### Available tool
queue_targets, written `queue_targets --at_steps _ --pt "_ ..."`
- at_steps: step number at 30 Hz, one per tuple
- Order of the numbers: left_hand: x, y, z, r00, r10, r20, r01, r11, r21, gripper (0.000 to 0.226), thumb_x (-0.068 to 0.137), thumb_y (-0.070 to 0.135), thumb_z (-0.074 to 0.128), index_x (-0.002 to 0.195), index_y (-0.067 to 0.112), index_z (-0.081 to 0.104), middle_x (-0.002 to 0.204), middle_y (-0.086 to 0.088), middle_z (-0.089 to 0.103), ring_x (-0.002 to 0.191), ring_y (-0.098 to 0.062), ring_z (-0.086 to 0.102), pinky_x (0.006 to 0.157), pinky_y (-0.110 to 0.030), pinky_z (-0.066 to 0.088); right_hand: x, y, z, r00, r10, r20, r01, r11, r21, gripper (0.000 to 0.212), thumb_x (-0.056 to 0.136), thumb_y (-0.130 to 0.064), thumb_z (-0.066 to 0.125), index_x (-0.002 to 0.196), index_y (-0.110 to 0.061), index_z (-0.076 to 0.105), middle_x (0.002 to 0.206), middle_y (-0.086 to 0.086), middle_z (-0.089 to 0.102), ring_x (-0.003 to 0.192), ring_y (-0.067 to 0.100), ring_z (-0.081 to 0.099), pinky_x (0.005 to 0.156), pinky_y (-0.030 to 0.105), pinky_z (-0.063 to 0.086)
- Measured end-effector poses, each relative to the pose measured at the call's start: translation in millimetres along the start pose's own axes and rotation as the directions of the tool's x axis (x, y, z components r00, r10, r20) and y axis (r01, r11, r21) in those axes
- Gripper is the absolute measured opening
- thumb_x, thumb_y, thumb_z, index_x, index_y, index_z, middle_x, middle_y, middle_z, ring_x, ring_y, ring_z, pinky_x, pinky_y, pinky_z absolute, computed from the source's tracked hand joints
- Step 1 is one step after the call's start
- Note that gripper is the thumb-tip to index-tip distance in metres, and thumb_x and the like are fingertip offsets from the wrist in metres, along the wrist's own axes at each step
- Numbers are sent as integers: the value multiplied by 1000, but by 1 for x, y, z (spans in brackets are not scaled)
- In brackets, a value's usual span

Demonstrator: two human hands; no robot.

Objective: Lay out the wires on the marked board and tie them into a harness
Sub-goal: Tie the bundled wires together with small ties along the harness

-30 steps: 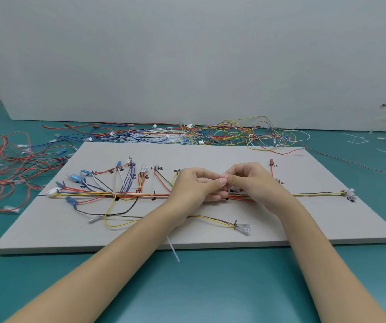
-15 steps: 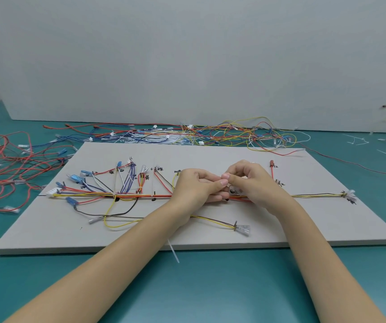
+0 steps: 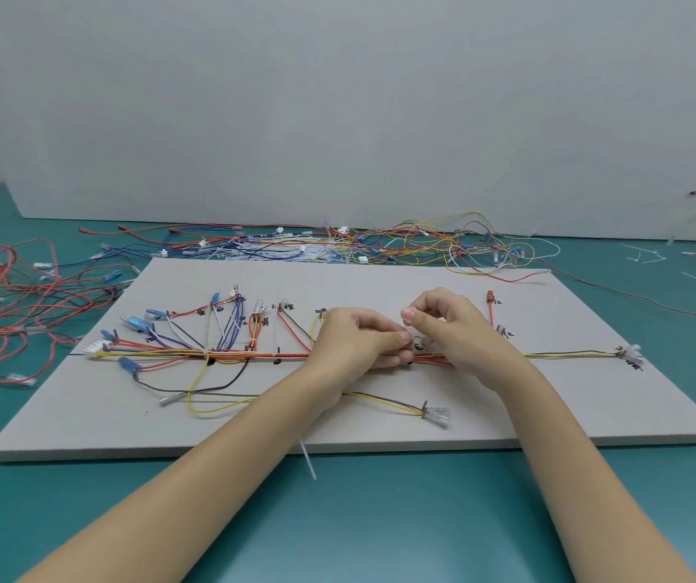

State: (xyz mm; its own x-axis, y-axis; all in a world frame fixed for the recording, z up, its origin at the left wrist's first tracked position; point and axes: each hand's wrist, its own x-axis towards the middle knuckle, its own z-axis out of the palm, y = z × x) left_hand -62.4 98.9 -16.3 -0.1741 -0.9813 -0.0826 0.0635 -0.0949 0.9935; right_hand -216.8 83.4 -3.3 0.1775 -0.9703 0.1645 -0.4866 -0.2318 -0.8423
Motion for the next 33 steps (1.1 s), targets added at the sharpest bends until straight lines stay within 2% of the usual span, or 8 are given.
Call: queue_targets --at_steps 3,8,12,14,18,22,28,33 --pt "-1 -2 1 999 29 -13 -29 999 37 5 83 3 73 78 5 72 72 -9 72 65 -19 72 58 -19 56 -1 -1 -1 1000 1 2 -1 1000 28 18 94 -18 61 77 -20 61 101 12 57 85 15 50 77 28 39" --pt "0 -5 4 996 70 -61 -64 994 87 7 85 4 70 78 5 72 71 -7 72 65 -22 73 54 -22 56 0 0 -1 999 30 -14 -28 990 138 15 90 -23 67 77 -15 66 71 -1 59 67 16 47 62 29 41" --pt "-1 -5 4 995 76 -70 -70 993 91 5 84 3 70 81 0 70 70 -8 71 64 -21 73 52 -21 54 -1 3 -5 998 47 43 -51 994 95 11 86 -22 72 77 -17 72 66 -6 67 59 8 50 62 25 42" --pt "0 -5 3 996 72 -60 -66 994 93 5 85 4 71 82 0 70 70 -8 71 62 -20 72 51 -21 54 -2 3 -4 998 41 53 -47 994 98 12 87 -17 71 75 -18 71 67 -3 67 58 6 50 61 24 40" --pt "-1 -2 1 999 49 -20 -48 998 49 4 85 5 71 85 1 70 66 0 70 59 -17 71 49 -20 53 -2 1 -6 998 29 58 -40 980 194 11 86 -13 71 76 -11 71 77 16 64 67 22 48 57 26 37" --pt "-2 -1 0 998 59 9 -59 998 31 6 87 5 69 82 4 68 61 4 69 54 -14 69 46 -18 51 -2 1 -7 998 2 61 -15 978 207 14 89 -12 68 75 -10 68 79 17 64 67 20 47 58 25 37" --pt "-3 -5 1 991 134 -17 -127 967 221 9 87 9 70 79 6 68 52 6 64 39 -7 57 38 -16 41 -2 0 -2 995 -47 86 31 983 179 19 93 -8 61 75 -4 57 73 16 55 63 17 40 55 24 33" --pt "-1 -11 5 975 220 -37 -187 897 401 15 82 14 74 69 19 71 62 -1 69 36 -9 48 39 -15 35 -1 -3 -7 997 -79 18 73 973 217 17 92 -11 62 76 -10 58 72 -2 64 71 8 55 59 15 40"
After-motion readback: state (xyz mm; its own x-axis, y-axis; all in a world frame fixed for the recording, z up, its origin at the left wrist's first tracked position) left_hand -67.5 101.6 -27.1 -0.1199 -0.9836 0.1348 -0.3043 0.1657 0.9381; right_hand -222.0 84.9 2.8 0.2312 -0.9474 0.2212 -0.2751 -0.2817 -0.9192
